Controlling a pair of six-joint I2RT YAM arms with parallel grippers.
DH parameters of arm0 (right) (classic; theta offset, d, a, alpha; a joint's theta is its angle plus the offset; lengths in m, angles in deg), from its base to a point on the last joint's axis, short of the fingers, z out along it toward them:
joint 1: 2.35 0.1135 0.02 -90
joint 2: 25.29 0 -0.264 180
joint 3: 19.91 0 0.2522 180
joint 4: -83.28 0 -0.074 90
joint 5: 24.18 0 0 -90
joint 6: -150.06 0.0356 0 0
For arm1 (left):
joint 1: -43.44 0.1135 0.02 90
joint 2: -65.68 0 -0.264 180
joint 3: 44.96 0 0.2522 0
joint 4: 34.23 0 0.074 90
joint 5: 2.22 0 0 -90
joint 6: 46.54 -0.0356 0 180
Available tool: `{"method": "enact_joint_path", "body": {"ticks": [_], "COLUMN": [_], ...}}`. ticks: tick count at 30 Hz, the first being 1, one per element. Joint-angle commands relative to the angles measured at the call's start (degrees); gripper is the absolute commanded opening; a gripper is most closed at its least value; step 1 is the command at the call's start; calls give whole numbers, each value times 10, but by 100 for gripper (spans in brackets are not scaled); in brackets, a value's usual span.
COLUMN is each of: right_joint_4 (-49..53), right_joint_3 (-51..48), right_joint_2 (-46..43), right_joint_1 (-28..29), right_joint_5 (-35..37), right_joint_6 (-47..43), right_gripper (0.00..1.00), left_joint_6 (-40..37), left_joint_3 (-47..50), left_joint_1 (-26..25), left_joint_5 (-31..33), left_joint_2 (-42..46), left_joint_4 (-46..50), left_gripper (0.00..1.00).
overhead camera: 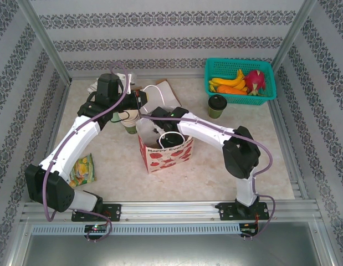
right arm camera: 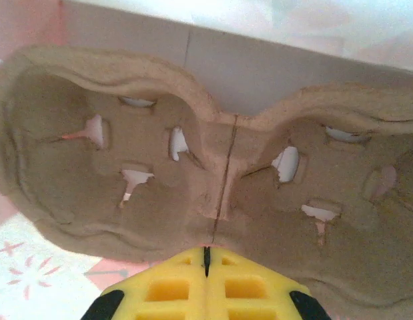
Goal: Pack the takeout coffee
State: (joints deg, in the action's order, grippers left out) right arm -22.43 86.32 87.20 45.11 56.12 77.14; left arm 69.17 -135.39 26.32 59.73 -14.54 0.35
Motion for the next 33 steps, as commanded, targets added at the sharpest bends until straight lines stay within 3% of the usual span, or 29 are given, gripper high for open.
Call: {"method": "enact_joint_path", "body": {"ticks": [1,10,21,33], "right_joint_4": [18,2,-67,-95], "right_joint_3": [-1,-13,-3,-48], "right_joint_2": [13,44,-9,69], "right_joint_1": [-2,1,0,6], "right_joint_5": [14,6,49,43], "right_joint_6": [-20,-17,-27,-45], "right_gripper": [0,0,0,1], "left_joint_6": [-14,-10,-9,-11], "left_joint_3": [-16,-18,-17,-17], "left_joint_1": [4,4,3,4], "left_joint_5": [-8,-25,-29,-26], "left_joint_2": [-7,-11,-15,-16], "left_joint_4": [20,17,17,26], "left_gripper": [0,0,0,0]}}
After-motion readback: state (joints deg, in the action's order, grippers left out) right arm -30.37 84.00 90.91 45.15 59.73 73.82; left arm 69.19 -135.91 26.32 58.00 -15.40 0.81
